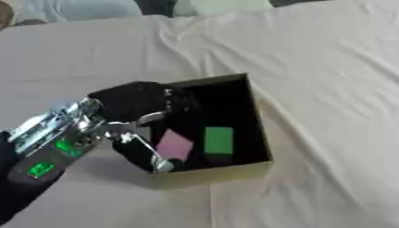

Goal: Pick up objects on the table and place them in the box.

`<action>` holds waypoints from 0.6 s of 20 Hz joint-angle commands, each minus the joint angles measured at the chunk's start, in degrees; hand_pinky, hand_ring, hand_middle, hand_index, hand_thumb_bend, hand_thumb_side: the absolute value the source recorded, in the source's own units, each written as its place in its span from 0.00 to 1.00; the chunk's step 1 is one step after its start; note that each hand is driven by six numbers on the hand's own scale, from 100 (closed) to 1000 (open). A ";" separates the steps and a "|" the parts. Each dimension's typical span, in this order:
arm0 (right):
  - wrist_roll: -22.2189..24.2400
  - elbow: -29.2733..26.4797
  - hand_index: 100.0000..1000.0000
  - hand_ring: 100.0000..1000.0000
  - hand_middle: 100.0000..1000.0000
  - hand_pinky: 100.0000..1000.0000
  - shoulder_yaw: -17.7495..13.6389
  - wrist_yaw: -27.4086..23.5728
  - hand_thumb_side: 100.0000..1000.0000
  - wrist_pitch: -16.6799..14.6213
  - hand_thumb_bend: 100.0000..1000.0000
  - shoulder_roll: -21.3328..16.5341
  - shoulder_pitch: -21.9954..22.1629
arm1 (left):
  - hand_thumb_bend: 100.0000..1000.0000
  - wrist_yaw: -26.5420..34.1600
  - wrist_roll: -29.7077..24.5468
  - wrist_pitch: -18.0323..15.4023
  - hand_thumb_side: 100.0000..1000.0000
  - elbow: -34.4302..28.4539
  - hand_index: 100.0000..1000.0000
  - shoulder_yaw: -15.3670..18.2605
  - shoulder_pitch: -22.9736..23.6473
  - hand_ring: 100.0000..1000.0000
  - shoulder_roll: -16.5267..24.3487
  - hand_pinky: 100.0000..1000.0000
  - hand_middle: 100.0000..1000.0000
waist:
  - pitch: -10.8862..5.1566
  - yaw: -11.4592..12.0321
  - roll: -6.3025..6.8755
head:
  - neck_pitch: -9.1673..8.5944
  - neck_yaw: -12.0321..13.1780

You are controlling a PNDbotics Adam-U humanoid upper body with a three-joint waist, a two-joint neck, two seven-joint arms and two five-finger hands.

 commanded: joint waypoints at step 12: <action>-0.49 -0.76 0.79 0.64 0.56 0.75 -0.96 0.38 0.44 0.23 0.00 -1.43 -0.15 | 0.40 1.10 11.46 0.25 0.56 -0.83 0.89 4.89 -1.27 0.80 -0.88 0.84 0.80 | -1.41 0.68 -0.36 | -0.15 -0.82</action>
